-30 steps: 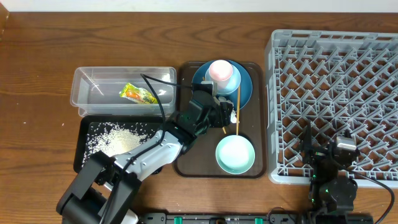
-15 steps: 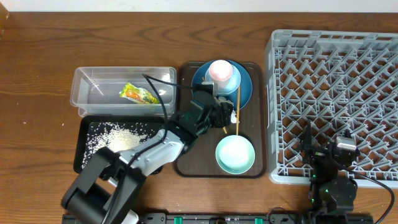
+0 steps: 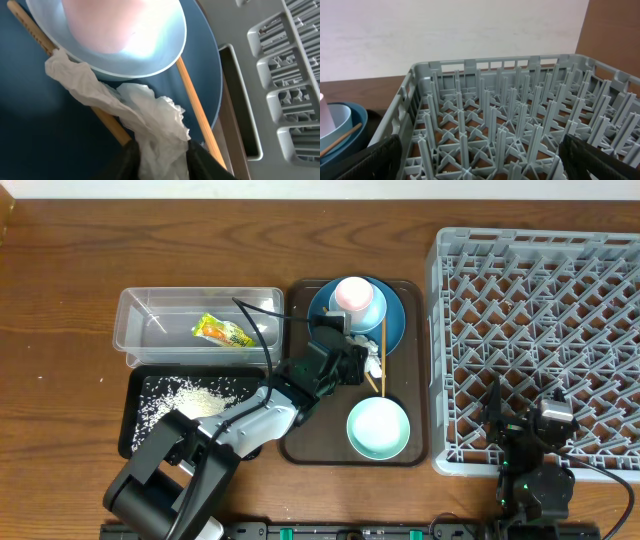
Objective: Sort waste into correct bins and load items into the dishwasher rack
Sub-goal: 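Close the left gripper on the white tissue and lift it, then carry the tissue left and drop it into the clear bin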
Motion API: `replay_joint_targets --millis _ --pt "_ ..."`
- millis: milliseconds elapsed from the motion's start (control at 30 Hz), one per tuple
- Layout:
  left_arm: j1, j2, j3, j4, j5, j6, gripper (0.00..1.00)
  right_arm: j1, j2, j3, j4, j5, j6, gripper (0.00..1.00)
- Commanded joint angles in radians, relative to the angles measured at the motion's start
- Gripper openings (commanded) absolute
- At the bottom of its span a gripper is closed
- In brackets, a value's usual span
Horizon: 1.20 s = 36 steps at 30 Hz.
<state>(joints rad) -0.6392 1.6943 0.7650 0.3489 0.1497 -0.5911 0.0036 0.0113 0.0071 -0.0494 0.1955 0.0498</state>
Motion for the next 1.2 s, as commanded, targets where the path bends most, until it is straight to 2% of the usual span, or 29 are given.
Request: replay_joint_targets --millis 0,100,567,1167 --pt "-0.002 0.003 -0.002 0.005 -0.013 0.011 0.23 0.0 0.0 -0.002 -0.003 0.003 0.016 0.99" --pt "-0.001 -0.005 -0.002 0.005 -0.013 0.012 0.06 0.0 0.0 -0.002 -0.003 0.003 0.016 0.99" --pt "0.018 -0.091 -0.002 -0.019 -0.012 0.012 0.06 0.0 0.0 -0.002 -0.003 0.003 0.016 0.99" --pt "0.215 -0.309 -0.002 -0.148 -0.013 0.015 0.06 0.0 0.0 -0.002 -0.003 0.003 0.017 0.99"
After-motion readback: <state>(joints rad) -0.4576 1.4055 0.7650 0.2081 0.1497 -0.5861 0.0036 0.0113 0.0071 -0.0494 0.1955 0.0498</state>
